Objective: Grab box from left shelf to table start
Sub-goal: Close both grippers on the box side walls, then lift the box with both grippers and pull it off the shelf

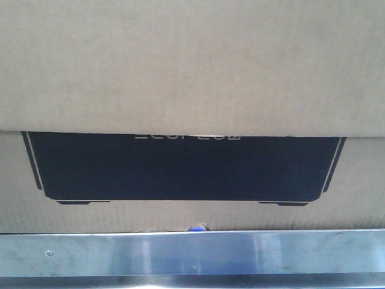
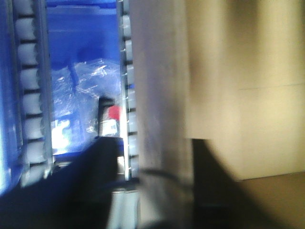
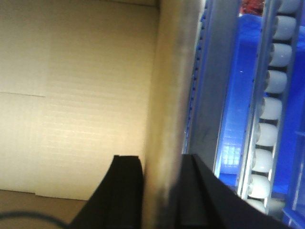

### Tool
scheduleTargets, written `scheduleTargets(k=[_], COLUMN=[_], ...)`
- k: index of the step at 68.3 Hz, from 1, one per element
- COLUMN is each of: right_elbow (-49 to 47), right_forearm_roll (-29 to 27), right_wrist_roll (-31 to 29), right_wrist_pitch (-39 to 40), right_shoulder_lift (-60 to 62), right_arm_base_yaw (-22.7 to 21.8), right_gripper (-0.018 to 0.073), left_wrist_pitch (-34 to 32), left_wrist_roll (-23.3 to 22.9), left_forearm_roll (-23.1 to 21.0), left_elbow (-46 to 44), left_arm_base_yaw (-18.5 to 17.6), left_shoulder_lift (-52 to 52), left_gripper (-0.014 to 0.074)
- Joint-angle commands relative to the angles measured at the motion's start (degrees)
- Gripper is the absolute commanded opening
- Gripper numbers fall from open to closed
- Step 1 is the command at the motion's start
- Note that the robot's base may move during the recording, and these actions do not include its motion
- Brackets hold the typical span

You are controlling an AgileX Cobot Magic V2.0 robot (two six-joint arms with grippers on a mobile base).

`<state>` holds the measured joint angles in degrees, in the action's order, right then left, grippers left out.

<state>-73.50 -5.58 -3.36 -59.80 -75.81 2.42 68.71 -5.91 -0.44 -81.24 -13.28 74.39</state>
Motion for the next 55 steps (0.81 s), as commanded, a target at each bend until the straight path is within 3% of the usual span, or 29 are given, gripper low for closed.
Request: scheduleTargets(k=[1,3,27,55], right_elbow=[-2.14,-2.14,-2.14,-2.14], right_forearm_roll=[0.93,0.97,1.04,-0.06], right_wrist_roll=[-0.77,-0.77,-0.77,-0.72], right_wrist_pitch=[1.96,1.96,1.89,2.21], right_shoulder_lift=[1.56,1.56,2.56,14.80], right_arm_base_yaw=[-0.13,-0.13,-0.13,-0.13], right_gripper=[0.0063,0.0062,0.0061,0.0061], left_wrist_pitch=[-2.79,-2.57,-1.57,-7.61], left_wrist_roll=[-0.52,-0.52,-0.52,-1.03], left_forearm_roll=[0.96,0.96,0.44,0.44], left_elbow=[-1.58,-1.58,-0.66,0.70], left_arm_base_yaw=[-0.19,-0.19,-0.19,-0.19], left_shoulder_lift=[-1.21,-1.07,-0.13,-17.31], left_gripper=[-0.0082,-0.0110,-0.0092,-0.0092])
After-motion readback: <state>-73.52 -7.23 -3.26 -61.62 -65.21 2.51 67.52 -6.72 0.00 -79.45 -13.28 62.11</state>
